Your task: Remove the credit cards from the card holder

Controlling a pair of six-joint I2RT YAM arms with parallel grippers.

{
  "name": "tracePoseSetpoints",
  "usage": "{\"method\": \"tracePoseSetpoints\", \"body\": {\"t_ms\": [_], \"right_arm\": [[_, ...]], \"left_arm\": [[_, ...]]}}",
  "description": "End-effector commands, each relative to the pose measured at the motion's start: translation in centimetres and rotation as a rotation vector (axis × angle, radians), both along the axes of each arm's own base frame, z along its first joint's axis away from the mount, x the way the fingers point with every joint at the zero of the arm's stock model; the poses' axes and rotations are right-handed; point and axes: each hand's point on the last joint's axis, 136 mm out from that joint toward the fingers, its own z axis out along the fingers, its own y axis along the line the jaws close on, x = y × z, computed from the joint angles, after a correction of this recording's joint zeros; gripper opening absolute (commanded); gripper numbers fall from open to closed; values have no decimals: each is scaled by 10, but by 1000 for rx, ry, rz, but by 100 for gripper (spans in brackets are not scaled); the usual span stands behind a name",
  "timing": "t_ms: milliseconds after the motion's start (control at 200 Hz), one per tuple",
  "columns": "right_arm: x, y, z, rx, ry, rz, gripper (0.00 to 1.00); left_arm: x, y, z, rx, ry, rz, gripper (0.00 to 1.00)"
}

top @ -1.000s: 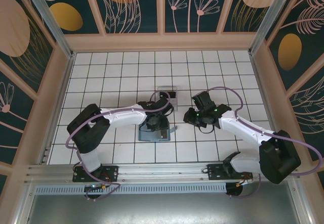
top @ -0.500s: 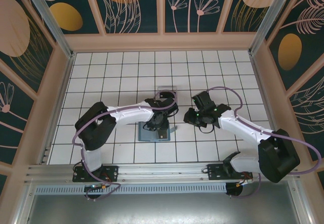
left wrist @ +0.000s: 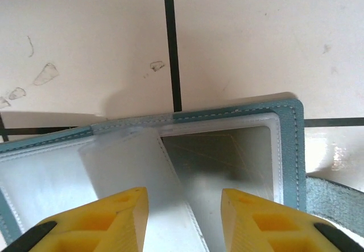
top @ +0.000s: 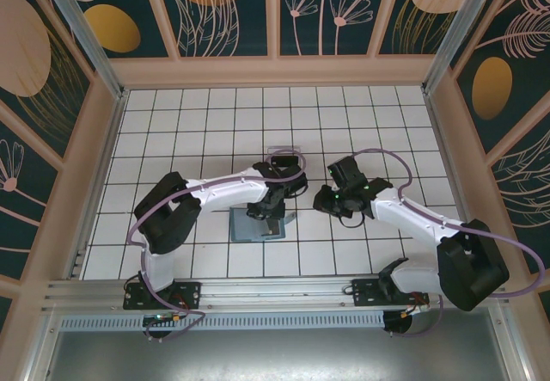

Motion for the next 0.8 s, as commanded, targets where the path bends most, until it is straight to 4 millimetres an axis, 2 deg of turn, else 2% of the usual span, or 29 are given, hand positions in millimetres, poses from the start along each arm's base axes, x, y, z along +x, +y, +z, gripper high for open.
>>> {"method": "tracePoseSetpoints", "body": {"t_ms": [0,330,796], "right_arm": [[-1,-3,-2,6,-7,6,24],[-3,-3,-3,22,-6,0,24],[0,0,1,35,-9,-12,24]], "left_arm": [[-7,13,-4,96,26,-29,39],[-13,19,-8,128,48,-50,40],[-15,47,13,219,15,-61,40]]}}
